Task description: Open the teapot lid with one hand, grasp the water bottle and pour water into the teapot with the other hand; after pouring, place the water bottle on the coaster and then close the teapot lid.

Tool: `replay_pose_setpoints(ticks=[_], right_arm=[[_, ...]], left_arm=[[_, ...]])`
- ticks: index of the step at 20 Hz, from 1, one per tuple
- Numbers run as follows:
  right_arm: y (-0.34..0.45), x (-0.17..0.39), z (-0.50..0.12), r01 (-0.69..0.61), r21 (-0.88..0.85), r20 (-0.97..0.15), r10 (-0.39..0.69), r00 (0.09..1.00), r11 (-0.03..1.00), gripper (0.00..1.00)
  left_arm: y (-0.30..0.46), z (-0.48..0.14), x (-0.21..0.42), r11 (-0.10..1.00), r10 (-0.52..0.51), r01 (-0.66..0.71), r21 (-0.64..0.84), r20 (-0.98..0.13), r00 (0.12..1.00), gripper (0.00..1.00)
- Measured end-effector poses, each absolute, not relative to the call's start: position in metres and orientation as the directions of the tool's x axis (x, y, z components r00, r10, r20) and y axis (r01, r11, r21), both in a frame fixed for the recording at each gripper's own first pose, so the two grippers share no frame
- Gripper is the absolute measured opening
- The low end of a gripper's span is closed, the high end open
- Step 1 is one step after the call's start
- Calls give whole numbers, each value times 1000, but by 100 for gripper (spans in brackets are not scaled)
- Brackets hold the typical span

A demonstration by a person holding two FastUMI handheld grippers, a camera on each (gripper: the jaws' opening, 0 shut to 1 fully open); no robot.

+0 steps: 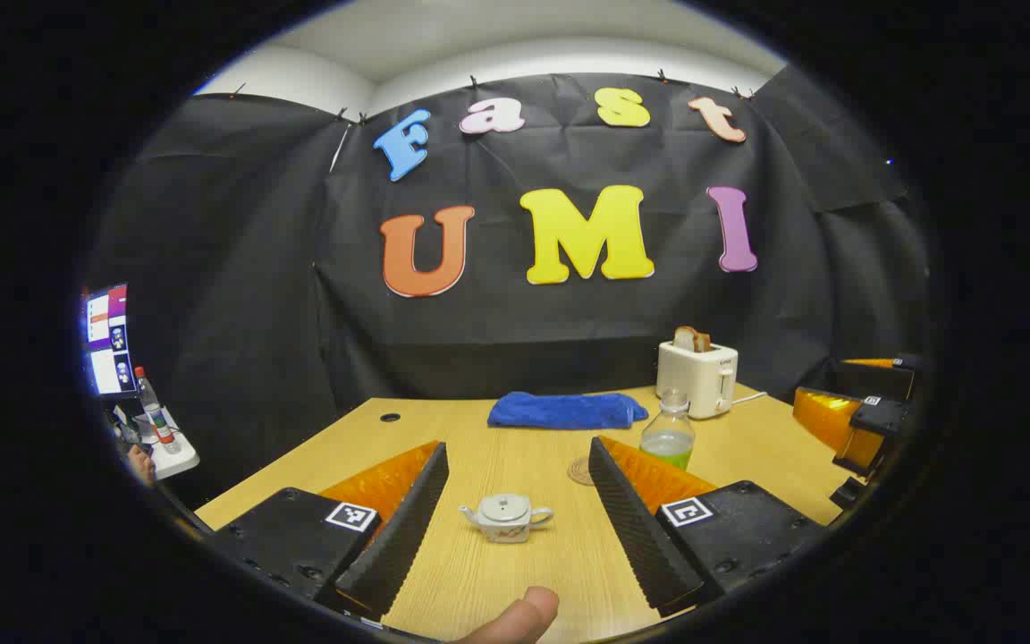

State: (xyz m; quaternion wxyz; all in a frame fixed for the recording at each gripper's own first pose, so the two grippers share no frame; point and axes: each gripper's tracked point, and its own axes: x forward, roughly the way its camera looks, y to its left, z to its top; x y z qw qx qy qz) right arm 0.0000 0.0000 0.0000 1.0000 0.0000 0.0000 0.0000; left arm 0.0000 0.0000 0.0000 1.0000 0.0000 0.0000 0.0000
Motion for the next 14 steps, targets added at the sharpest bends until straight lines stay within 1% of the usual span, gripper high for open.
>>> replay_pose_setpoints(ticks=[2, 3, 4, 5, 7, 9, 11, 12, 13, 14], right_arm=[[7, -4, 4, -25, 20, 21, 25, 999, 999, 96], [6, -6, 3, -37, 18, 25, 37, 999, 999, 98], [5, -7, 4, -39, 13, 26, 38, 999, 999, 95], [3, -9, 5, -37, 13, 30, 36, 999, 999, 97], [2, -10, 7, -36, 20, 35, 36, 999, 999, 95], [1, -8, 5, -33, 13, 30, 33, 999, 999, 97], [1, -6, 2, -31, 15, 18, 31, 999, 999, 95], [0, -4, 0, -31, 17, 11, 31, 999, 999, 98], [2, -4, -1, -37, 17, 8, 36, 999, 999, 96], [3, -3, 0, -41, 14, 10, 41, 999, 999, 96]], left_arm=[[5, 4, -1, 1000, -8, 8, -5, 10, 1000, 99], [9, 4, 0, 1000, -4, 4, -9, 14, 1000, 99], [14, 7, -1, 1000, 5, -5, -17, 21, 1000, 99], [19, 8, -1, 999, 17, -16, -27, 28, 999, 99], [24, 9, 0, 999, 24, -23, -47, 28, 999, 99], [27, 8, 0, 998, 30, -29, -53, 26, 999, 99], [31, 8, -1, 998, 38, -36, -52, 27, 999, 99], [31, 8, 0, 998, 36, -35, -54, 28, 999, 99], [29, 8, 1, 998, 32, -31, -54, 27, 999, 99], [29, 6, 2, 998, 32, -30, -53, 25, 999, 99]])
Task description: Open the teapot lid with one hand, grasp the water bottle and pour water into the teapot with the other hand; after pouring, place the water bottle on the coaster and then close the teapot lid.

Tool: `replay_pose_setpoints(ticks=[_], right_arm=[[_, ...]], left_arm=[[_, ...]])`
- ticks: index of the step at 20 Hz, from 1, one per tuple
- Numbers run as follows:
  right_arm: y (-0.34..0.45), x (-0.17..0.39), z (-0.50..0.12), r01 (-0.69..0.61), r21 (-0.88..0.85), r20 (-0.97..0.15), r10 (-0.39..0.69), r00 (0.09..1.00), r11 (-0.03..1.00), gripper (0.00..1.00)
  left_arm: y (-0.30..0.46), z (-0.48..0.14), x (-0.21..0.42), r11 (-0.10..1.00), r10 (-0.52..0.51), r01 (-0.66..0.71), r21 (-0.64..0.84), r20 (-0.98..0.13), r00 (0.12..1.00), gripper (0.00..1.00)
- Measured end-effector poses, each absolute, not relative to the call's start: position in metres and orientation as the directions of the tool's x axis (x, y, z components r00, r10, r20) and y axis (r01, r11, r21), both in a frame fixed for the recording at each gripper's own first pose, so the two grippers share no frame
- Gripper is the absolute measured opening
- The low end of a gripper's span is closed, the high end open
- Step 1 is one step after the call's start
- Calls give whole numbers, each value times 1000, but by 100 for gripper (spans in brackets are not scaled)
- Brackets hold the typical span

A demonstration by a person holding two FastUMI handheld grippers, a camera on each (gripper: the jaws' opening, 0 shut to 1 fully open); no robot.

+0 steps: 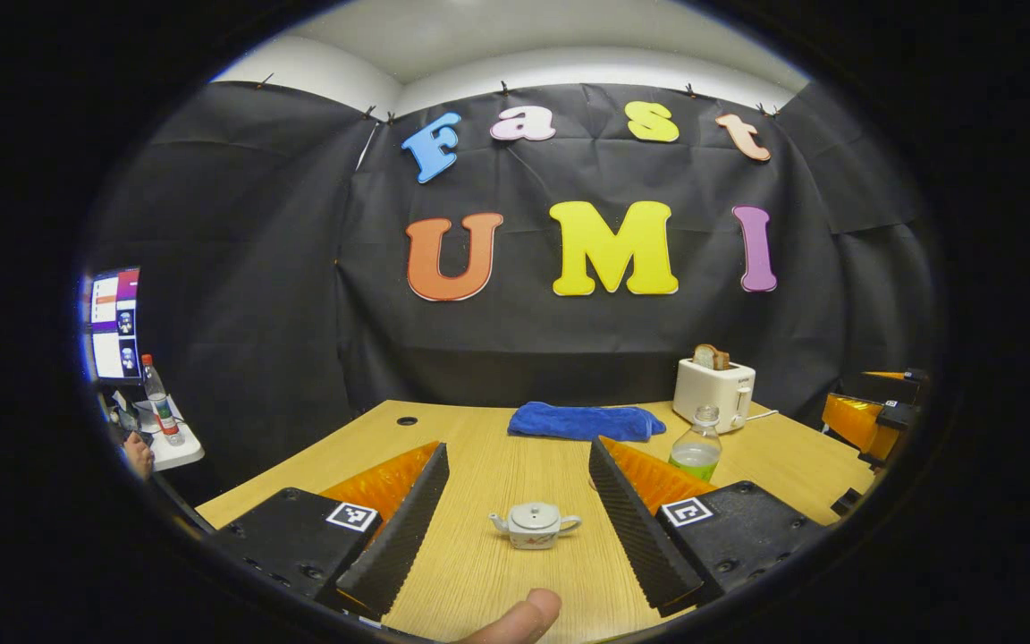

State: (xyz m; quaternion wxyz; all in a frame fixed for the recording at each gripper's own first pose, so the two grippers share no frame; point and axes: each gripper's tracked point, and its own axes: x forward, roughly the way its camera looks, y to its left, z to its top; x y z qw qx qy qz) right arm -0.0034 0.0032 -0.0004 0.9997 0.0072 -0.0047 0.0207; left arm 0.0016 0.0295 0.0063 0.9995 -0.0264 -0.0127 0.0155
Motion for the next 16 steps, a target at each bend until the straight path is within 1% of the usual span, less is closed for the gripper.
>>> replay_pose_setpoints(ticks=[4, 5, 6, 8, 9, 10, 11, 12, 15, 16], right_arm=[[4, -3, 2, -35, -10, 28, 35, 999, 999, 95], [6, -2, 0, -36, -16, 28, 37, 999, 999, 97], [7, -1, -1, -39, -19, 28, 40, 999, 999, 96], [7, 0, -4, -31, -31, 23, 32, 999, 999, 95], [8, 2, -5, -29, -37, 21, 30, 999, 999, 97], [9, 3, -8, -27, -42, 20, 28, 999, 999, 95], [9, 4, -8, -26, -45, 19, 27, 999, 999, 98], [11, 5, -9, -27, -49, 17, 27, 999, 998, 98], [12, 11, -16, -28, -55, 1, 28, 1000, 998, 96], [12, 13, -19, -27, -56, -5, 27, 1000, 998, 96]], left_arm=[[28, 1, 7, 998, 31, -30, -54, 13, 999, 99], [26, 0, 10, 998, 26, -25, -60, 16, 1000, 99], [26, -1, 14, 998, 18, -16, -64, 21, 1000, 99], [26, -1, 28, 998, 14, -11, -64, 53, 999, 99], [27, -7, 37, 997, 14, -10, -74, 52, 999, 99], [25, -12, 46, 996, 2, 2, -84, 56, 998, 99], [23, -17, 55, 996, -5, 11, -91, 60, 998, 99], [23, -24, 66, 996, -7, 12, -90, 56, 998, 99], [25, -63, 95, 995, 7, -8, -95, -13, 1000, 99], [22, -71, 102, 996, -2, 1, -87, -17, 1000, 99]])
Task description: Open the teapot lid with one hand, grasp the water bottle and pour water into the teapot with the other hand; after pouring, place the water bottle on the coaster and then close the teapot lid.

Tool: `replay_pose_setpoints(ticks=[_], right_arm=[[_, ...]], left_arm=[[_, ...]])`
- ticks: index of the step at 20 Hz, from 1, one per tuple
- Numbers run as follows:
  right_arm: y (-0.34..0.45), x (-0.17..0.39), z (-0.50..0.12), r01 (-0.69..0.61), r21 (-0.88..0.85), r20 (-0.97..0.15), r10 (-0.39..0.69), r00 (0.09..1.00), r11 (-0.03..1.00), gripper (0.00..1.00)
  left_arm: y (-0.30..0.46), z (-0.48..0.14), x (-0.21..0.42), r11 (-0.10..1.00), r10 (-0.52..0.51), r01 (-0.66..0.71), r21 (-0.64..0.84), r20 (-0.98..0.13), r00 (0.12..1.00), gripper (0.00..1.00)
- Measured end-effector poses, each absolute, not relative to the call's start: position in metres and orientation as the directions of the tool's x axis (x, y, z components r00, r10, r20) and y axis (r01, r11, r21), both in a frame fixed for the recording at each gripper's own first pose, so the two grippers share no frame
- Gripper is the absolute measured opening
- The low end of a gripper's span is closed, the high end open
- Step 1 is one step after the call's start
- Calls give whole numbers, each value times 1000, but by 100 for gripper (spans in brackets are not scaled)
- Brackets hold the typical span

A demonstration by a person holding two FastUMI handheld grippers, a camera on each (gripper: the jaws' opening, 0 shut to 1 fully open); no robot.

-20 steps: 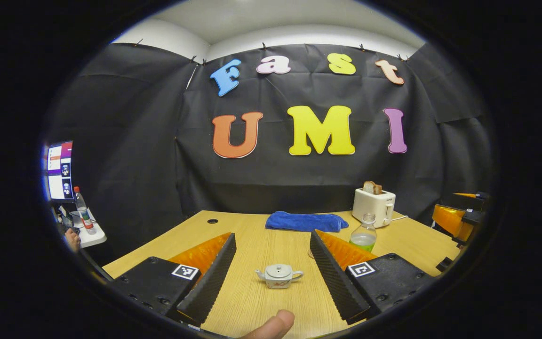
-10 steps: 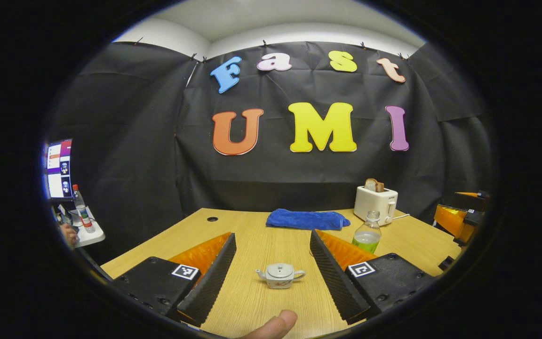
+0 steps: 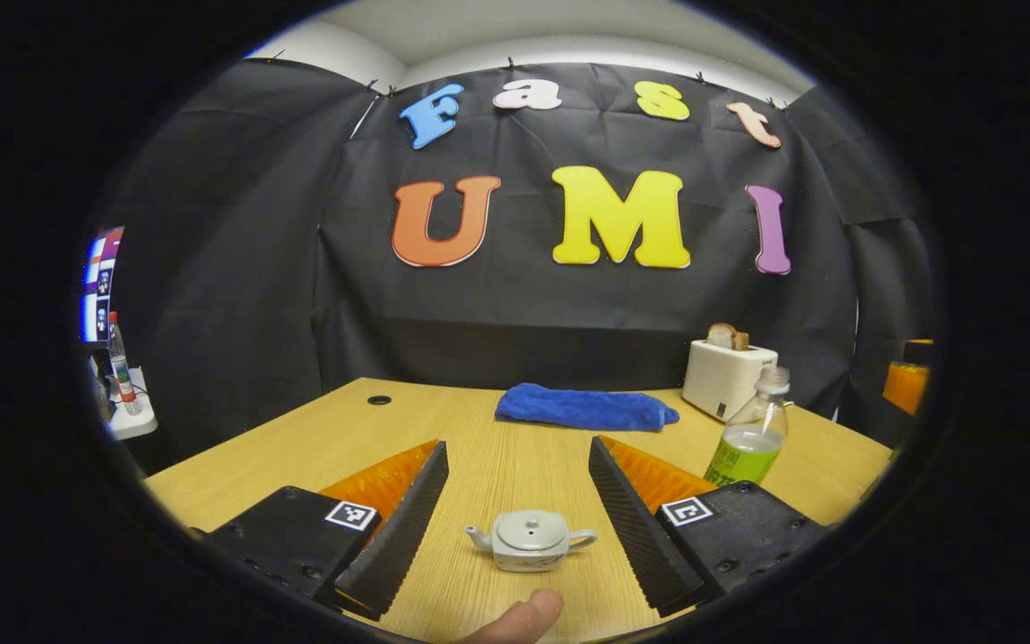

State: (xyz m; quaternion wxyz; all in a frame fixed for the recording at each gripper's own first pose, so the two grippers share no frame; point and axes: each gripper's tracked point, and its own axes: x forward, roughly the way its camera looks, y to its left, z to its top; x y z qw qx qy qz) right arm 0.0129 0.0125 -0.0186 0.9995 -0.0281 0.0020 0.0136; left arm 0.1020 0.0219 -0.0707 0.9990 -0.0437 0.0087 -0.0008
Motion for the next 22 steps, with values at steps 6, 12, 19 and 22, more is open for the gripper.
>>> replay_pose_setpoints(ticks=[6, 12, 19, 22], right_arm=[[12, 25, -34, -17, -64, -49, 14, 999, 998, 96], [11, 31, -42, -7, -70, -73, 2, 997, 998, 96], [15, 32, -43, -14, -84, -76, 8, 997, 996, 96], [16, 35, -49, -15, -87, -89, 7, 996, 996, 96]], left_arm=[[6, -111, 132, 993, -51, 41, -113, -86, 995, 93], [-1, -119, 134, 991, -79, 67, -117, -104, 991, 62], [8, -125, 138, 998, -29, 23, -57, -124, 992, 25], [5, -123, 139, 998, -31, 24, -58, -120, 992, 15]])
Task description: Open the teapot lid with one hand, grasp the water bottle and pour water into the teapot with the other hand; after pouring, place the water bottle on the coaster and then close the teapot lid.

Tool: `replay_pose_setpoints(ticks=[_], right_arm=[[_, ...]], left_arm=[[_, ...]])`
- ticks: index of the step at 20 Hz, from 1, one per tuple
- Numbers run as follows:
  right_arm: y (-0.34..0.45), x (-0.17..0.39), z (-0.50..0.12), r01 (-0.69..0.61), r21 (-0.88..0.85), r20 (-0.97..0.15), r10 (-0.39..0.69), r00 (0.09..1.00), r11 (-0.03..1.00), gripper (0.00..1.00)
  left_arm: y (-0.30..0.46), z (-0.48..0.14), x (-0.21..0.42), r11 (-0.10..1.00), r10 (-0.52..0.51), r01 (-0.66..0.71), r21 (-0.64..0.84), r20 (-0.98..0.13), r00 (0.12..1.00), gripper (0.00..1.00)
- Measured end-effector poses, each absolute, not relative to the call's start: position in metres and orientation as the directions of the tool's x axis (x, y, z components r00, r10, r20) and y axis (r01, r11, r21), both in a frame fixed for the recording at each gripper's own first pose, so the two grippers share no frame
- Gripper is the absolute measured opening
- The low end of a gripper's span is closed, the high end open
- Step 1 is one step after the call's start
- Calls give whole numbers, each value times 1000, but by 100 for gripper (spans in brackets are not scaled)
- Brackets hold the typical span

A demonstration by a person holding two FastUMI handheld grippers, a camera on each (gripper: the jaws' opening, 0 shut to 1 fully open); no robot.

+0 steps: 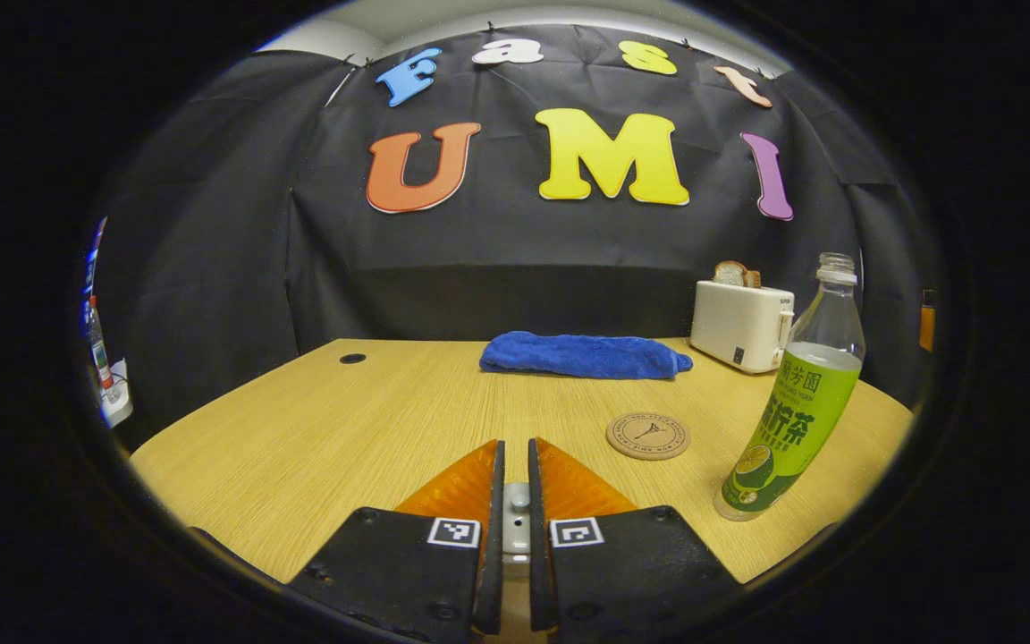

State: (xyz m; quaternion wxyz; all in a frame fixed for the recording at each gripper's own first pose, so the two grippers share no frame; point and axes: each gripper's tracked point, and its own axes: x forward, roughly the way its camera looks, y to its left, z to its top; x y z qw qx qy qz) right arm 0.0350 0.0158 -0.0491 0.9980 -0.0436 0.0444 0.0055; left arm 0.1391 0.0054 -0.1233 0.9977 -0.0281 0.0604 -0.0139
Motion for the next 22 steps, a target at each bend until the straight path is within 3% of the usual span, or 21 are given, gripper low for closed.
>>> replay_pose_setpoints(ticks=[1, 9, 12, 15, 22], right_arm=[[17, 36, -51, -16, -89, -94, 8, 995, 996, 96], [28, 51, -69, -29, -77, -125, 20, 992, 997, 96], [52, 54, -79, -98, -67, -135, 89, 987, 993, 96], [72, 54, -88, -149, -50, -153, 140, 978, 988, 96], [103, 62, -113, -171, -44, -173, 161, 972, 984, 96]], left_arm=[[7, -123, 139, 998, -30, 23, -56, -121, 992, 8], [12, -74, 111, 998, -32, 33, -47, 13, 999, 6], [6, -64, 92, 994, -78, 77, -82, -17, 997, 6], [18, -47, 72, 995, -57, 55, -83, -17, 998, 6], [43, -27, 33, 989, -54, 44, -141, -67, 996, 5]])
